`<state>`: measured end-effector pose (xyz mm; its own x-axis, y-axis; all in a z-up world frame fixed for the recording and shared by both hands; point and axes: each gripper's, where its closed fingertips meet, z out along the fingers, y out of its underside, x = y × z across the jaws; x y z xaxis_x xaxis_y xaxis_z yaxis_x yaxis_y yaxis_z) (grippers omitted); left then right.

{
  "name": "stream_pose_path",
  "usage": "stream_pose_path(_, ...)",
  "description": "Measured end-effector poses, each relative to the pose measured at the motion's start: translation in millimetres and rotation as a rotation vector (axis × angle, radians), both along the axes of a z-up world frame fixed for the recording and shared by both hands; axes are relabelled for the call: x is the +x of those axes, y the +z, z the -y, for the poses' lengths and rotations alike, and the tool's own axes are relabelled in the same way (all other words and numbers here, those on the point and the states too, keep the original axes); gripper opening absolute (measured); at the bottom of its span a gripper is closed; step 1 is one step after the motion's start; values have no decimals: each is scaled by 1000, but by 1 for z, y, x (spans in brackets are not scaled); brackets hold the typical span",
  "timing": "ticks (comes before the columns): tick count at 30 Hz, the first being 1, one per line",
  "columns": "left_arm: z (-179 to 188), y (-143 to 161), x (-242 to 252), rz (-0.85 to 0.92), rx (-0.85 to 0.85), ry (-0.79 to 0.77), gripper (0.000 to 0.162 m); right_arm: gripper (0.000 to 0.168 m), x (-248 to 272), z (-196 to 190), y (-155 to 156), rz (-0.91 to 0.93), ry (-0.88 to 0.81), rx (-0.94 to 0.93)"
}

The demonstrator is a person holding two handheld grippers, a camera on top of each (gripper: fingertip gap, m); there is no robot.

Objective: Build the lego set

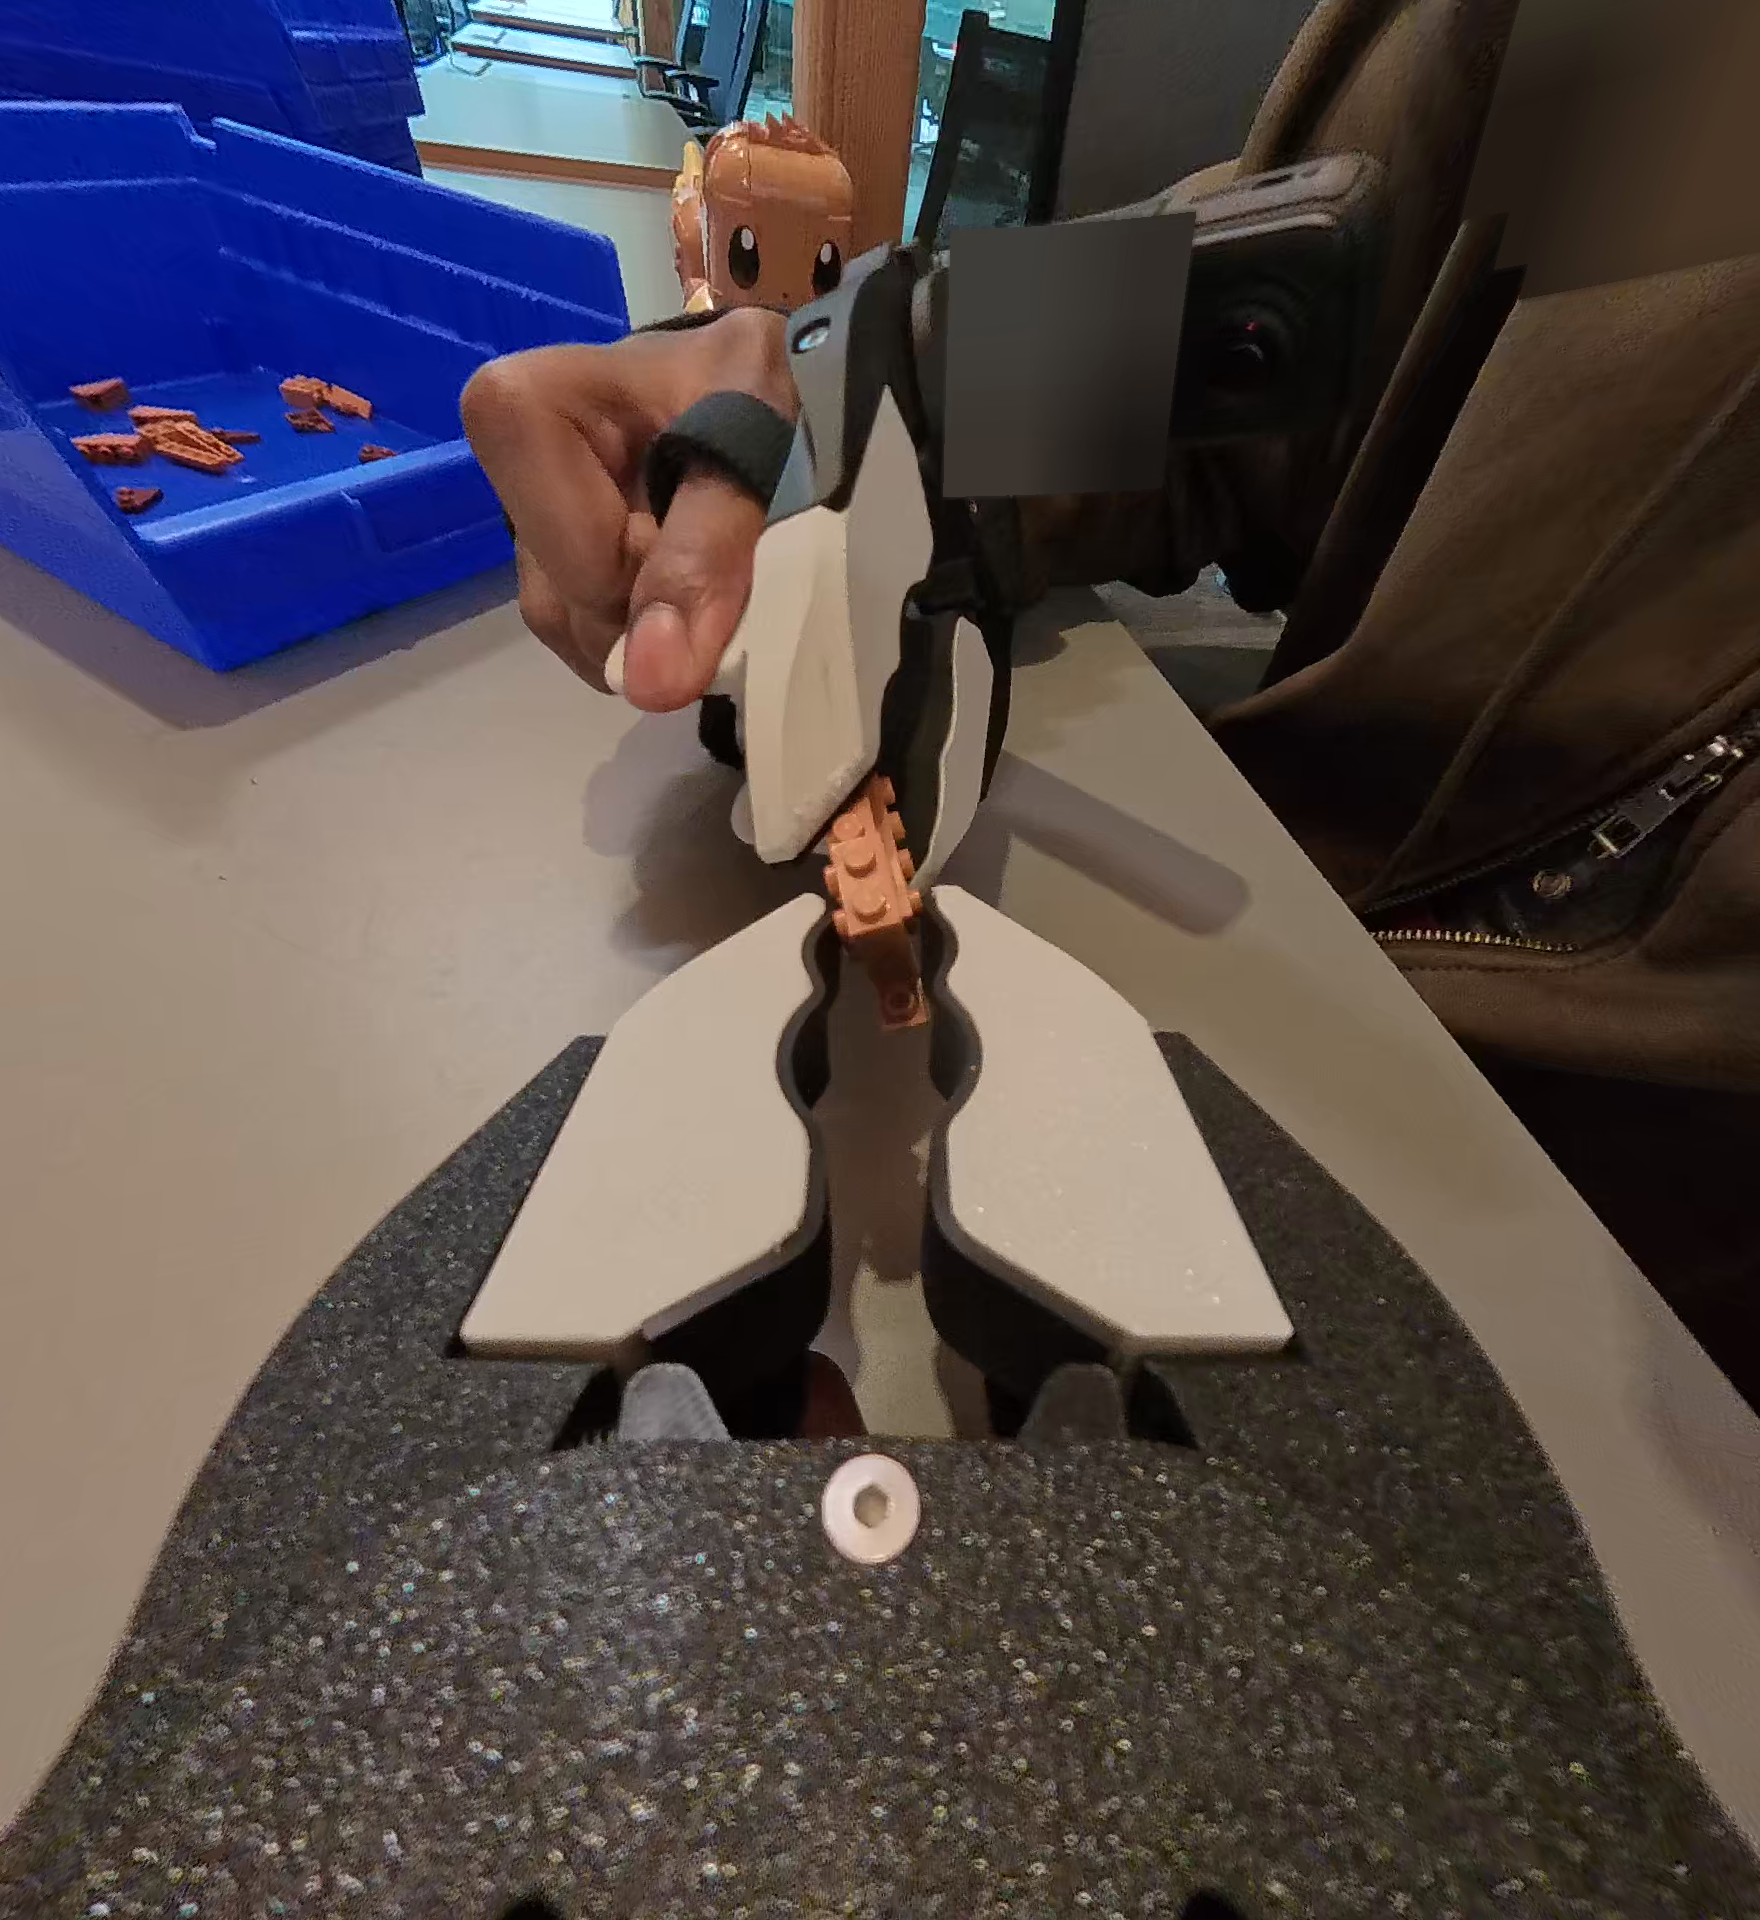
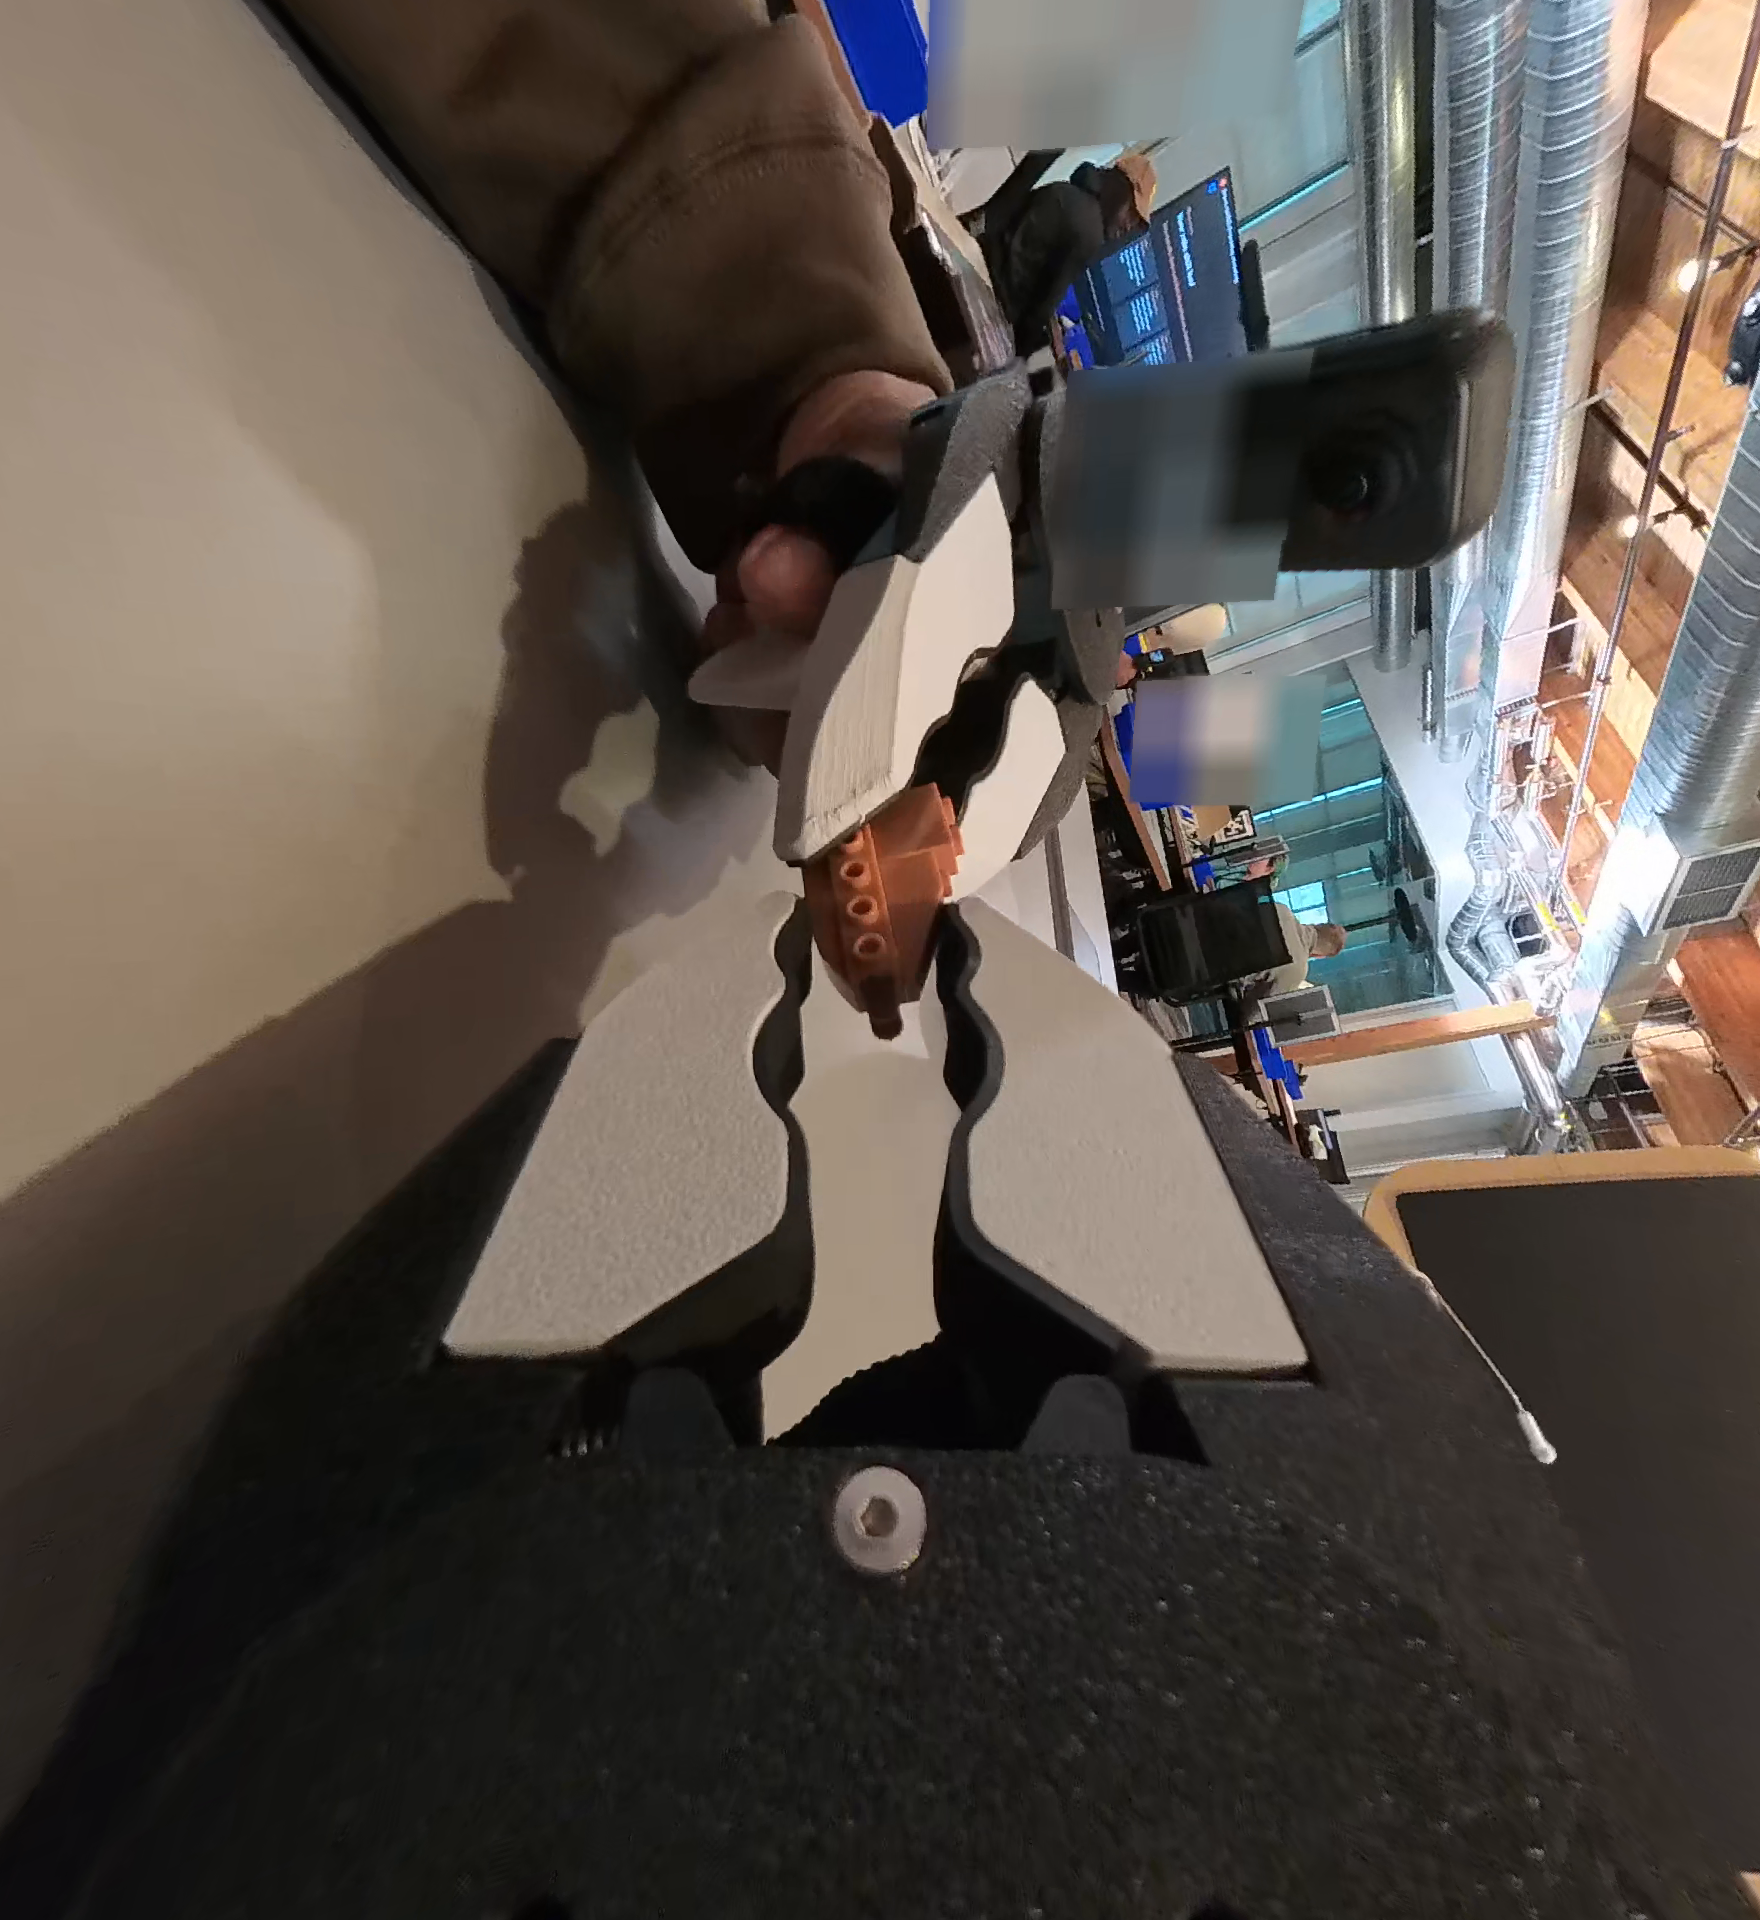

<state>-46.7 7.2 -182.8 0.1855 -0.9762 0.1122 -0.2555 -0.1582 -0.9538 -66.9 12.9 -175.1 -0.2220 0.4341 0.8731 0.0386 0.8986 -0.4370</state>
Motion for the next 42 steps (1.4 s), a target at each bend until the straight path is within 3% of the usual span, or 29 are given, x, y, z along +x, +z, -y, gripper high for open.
stream_pose_path(16,2,-7,0,-34,-65,-12,14,23,-1,2,-7,9,-2,55)
stream_pose_path(21,-4,-7,-1,-59,0,38,14,23,-3,-4,-7,-20,-32,59)
stream_pose_path(26,-13,-13,-8,-180,162,102,15,48,-2,-12,-9,-33,-61,70)
stream_pose_path(32,-7,-15,-3,-149,95,55,15,60,-6,-2,-8,-53,-8,80)
stream_pose_path(37,4,-14,4,-110,40,-13,15,54,-10,8,-6,-54,35,86)
stream_pose_path(42,9,-11,6,-80,-3,-45,14,34,-8,17,-10,-28,79,105)
